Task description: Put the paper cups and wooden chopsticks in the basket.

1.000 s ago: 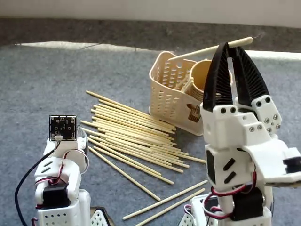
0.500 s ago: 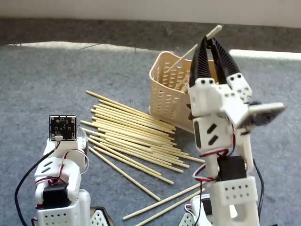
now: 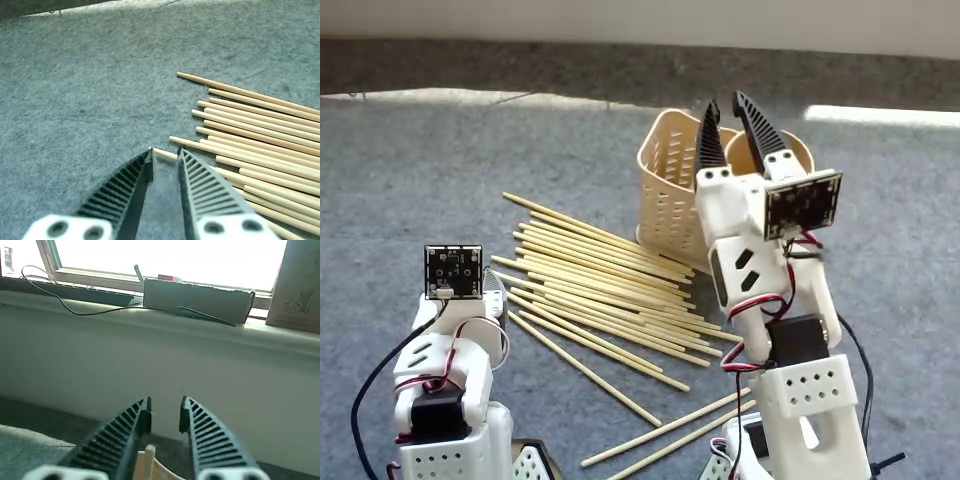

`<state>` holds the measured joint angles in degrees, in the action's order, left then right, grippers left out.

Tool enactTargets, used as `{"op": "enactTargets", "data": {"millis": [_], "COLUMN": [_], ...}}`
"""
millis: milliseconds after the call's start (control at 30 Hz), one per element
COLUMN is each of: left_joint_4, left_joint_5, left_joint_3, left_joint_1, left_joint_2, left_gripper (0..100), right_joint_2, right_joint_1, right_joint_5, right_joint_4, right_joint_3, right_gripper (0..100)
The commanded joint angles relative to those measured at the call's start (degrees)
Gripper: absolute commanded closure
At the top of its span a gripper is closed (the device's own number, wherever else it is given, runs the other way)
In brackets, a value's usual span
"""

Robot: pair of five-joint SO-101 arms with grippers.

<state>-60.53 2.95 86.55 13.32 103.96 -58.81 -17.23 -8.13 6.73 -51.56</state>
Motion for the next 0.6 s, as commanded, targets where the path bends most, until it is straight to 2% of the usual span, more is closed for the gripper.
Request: {"op": "enactTargets", "data": {"millis": [0, 267, 567], "left_joint_4": [1.32, 1.32, 4.04], "left_joint_5": [0.00, 0.00, -0.18], "left_joint_3": [-0.22, -0.31, -0.13], "left_joint_1": [0.75, 0.92, 7.08], "left_joint_2": [0.22, 0.22, 0.22], "left_gripper": [90, 90, 90], "right_joint_2": [-3.47, -13.85, -14.11], "right_joint_1": [-2.33, -13.05, -23.16], "right_joint_5": [-0.79, -0.88, -1.14], "right_joint_4": [6.37, 33.36, 56.92], "right_joint_3": [0.75, 7.60, 13.23], "right_gripper": [88.2, 88.2, 88.2]}}
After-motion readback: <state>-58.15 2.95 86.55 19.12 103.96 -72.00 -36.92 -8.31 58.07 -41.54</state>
